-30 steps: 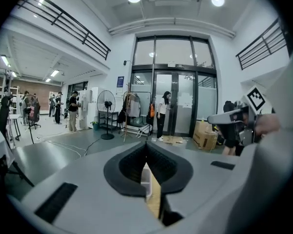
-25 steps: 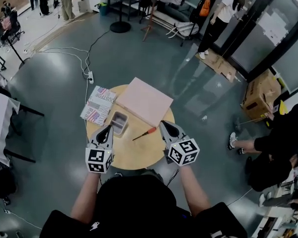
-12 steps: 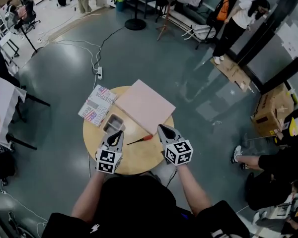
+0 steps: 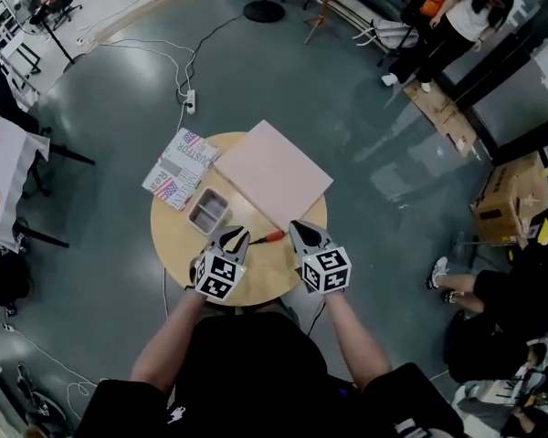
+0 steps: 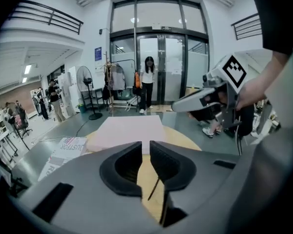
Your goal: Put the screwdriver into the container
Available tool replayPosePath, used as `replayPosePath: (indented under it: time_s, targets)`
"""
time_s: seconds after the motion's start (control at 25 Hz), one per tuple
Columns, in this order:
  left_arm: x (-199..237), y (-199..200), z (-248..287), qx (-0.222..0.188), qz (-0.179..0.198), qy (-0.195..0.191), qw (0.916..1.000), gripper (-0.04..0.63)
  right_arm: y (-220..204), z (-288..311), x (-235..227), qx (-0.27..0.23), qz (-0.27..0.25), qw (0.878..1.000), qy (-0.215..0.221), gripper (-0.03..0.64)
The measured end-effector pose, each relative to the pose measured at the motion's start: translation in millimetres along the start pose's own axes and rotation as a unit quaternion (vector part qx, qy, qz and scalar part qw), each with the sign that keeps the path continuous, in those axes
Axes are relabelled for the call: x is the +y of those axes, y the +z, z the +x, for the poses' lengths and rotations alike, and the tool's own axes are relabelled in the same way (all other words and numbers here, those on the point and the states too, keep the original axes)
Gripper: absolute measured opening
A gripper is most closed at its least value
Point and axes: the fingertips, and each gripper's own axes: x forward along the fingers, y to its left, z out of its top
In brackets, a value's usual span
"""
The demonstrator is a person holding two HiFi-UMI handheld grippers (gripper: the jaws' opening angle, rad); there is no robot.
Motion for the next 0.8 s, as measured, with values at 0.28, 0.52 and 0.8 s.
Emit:
replayPosePath:
  time_s: [0.28,0.52,0.8]
  targets:
    - [-39.0,-16.6,47.4,0.045,0.023,-0.071,0.9962,0.127,-18.2,-0.9,-10.9,0.024,0.007,1.0,-0.009,0.002]
    - [-65.0,-39.5,74.0,0.082,0.041,-0.115,0.9892,0.199,-30.0,1.6,-19.4,0.031,0.013,0.999,-0.023,0.002]
    - [-83.5,-60.8,100.9,0.115,0.062,-0.144,0.9808,0.264,-40.5,-2.6,-24.8,0.033,0.03,0.998,-0.038,0.002]
